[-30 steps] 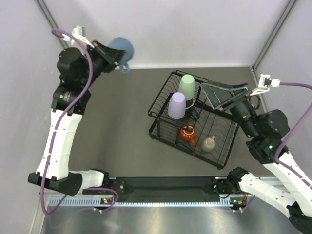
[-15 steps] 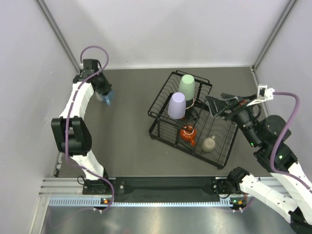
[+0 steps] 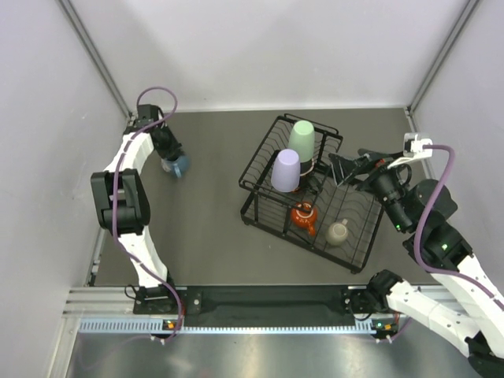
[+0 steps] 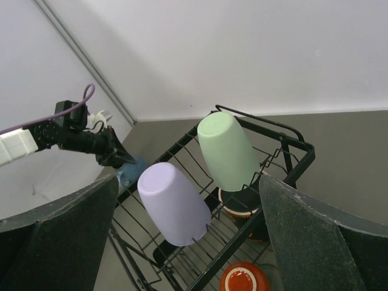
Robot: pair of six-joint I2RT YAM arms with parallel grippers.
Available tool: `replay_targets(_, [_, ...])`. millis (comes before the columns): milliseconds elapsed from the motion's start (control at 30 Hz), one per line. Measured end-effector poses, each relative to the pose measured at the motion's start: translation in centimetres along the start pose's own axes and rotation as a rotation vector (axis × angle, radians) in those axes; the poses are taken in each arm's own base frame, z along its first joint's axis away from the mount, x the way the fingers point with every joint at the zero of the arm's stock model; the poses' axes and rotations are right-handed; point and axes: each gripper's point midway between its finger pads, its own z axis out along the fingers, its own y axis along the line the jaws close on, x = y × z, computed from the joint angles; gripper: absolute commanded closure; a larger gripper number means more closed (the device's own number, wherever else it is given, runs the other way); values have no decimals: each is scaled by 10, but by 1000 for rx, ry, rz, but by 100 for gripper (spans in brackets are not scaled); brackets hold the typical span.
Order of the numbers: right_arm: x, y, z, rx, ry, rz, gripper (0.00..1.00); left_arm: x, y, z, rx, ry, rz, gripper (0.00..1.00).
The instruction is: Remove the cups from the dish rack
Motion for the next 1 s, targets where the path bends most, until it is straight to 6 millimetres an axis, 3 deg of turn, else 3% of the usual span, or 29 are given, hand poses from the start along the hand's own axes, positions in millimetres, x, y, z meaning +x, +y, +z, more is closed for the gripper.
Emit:
replay_targets(333, [2,-1,2,2,7,-24,0,7,12,23,10,50,-10,93])
replay_targets(700, [3,-1,2,1,8,-23,0,-5,10,20,13,27,28,66])
replay_targets(1000, [13,1,9,-3,42,-25,0,-22,-1,8,31,-15,49,52])
